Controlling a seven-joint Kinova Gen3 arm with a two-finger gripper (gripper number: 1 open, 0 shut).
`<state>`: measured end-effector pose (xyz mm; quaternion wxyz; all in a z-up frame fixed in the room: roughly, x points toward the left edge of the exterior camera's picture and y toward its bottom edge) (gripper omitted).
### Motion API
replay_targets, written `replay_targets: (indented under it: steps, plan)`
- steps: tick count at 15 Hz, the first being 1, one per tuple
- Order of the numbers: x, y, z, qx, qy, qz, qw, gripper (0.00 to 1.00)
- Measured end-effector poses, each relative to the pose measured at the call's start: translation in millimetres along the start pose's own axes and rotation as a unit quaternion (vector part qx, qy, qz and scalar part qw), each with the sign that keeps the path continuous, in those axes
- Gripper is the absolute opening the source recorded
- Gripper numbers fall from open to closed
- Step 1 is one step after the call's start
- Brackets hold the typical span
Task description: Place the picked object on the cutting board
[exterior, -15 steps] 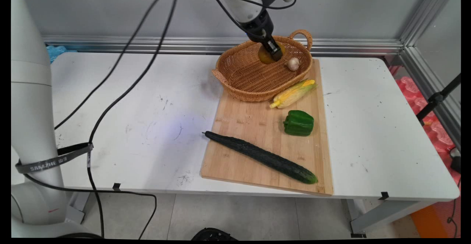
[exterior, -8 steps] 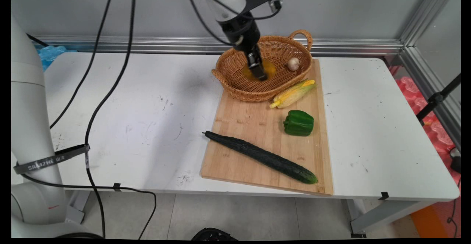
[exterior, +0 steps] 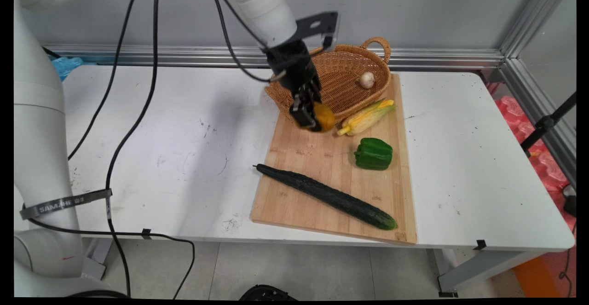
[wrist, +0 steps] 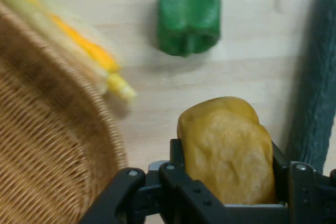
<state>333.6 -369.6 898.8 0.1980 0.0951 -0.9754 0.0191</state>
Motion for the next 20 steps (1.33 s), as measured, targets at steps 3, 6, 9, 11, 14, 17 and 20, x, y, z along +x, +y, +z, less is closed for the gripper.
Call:
replay_targets:
  steps: [3, 6, 9, 11, 14, 17, 20]
  plan:
    - [-7, 1, 25, -0.022, 0.000, 0.046, 0.9987, 0.00]
    - [-15, 1, 56, -0.039, 0.000, 0.082, 0.9959, 0.00]
    - [-19, -1, 85, -0.046, 0.003, 0.102, 0.9937, 0.00]
    - [-20, -4, 100, -0.046, 0.007, 0.108, 0.9931, 0.00]
    - [-21, -10, 115, -0.043, 0.014, 0.110, 0.9929, 0.00]
    - [-21, -13, 119, -0.043, 0.023, 0.111, 0.9926, 1.00]
    - [-21, -12, 114, -0.042, 0.031, 0.106, 0.9930, 1.00]
